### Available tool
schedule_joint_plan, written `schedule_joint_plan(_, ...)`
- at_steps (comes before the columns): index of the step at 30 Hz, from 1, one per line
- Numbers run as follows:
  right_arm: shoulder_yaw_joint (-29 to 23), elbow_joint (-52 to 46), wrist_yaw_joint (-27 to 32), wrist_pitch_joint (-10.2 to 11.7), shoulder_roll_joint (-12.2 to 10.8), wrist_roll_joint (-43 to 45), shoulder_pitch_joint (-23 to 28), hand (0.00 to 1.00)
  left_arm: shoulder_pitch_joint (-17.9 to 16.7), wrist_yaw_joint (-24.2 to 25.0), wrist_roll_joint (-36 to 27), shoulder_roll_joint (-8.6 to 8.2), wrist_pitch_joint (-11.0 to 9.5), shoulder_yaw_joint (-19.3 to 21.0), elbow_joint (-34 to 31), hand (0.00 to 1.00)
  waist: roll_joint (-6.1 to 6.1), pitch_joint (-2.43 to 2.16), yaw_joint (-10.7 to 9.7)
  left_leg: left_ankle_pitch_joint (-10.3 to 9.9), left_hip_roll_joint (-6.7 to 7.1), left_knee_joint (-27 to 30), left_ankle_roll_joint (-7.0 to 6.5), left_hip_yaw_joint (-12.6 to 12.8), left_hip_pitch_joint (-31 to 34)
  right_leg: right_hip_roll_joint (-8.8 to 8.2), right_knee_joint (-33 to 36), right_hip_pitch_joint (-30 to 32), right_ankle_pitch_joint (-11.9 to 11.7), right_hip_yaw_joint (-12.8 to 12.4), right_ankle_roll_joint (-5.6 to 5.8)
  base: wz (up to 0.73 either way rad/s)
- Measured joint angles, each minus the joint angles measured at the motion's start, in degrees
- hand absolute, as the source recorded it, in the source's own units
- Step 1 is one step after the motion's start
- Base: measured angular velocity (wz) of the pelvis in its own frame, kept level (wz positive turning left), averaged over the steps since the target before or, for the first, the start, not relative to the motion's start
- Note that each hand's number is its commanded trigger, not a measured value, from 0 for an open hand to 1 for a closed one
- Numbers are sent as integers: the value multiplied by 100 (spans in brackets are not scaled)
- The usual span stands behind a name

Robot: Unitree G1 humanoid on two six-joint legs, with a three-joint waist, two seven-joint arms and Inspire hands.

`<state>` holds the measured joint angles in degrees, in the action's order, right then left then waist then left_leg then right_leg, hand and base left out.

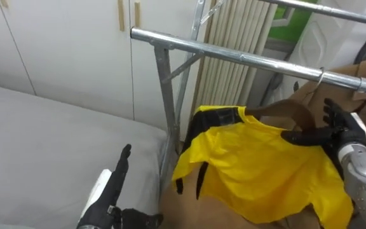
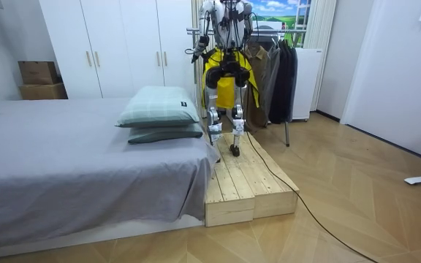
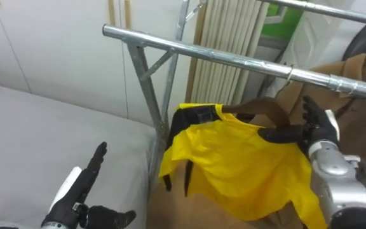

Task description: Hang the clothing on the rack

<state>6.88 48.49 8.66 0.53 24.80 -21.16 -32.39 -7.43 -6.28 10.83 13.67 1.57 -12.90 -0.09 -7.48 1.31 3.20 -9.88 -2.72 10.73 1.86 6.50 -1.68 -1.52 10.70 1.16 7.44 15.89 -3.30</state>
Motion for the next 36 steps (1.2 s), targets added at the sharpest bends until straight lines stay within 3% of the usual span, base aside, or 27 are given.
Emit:
schedule_joint_plan(10,75,-749,58,60,-438,377,795,0,41,66,-9,11,-18,-125,0,0,132,-69,-163,-2,-19,-132,0,226,-250,19,21,-102,-7,-147,0,-8)
schedule_joint_plan(13,75,-1017,65,157,-458,458,1043,0,43,76,-1,31,-33,-135,0,0,148,-78,-283,-7,-19,-129,1,231,-218,18,29,-77,-10,-143,5,0)
schedule_joint_plan(17,73,-1364,75,213,-478,813,1517,0,46,69,12,43,-69,-132,0,0,273,-104,-300,-10,-14,-128,0,347,-211,11,59,-7,-37,-236,19,-9)
schedule_joint_plan(25,32,-2308,114,208,-565,1828,2213,0,28,-82,62,75,-208,-77,0,0,468,-107,-434,-9,-6,-128,0,612,-258,12,210,158,-30,-511,27,-18)
schedule_joint_plan(29,-203,-2870,125,313,-676,2218,2826,0,-24,-112,67,74,-312,-57,5,0,473,-108,-544,-10,-10,-139,-2,678,-310,31,209,167,-31,-578,28,-8)
schedule_joint_plan(32,-213,-2973,138,320,-717,2269,3006,0,-126,-164,74,84,-381,-31,22,0,484,-109,-607,-23,-31,-147,-16,782,-306,68,198,182,-66,-665,17,-20)
schedule_joint_plan(36,-377,-3061,213,368,-772,2149,3434,0,-246,-199,85,40,-463,-16,294,0,499,-108,-572,-41,-51,-175,-18,866,-346,116,212,198,-67,-784,15,-12)
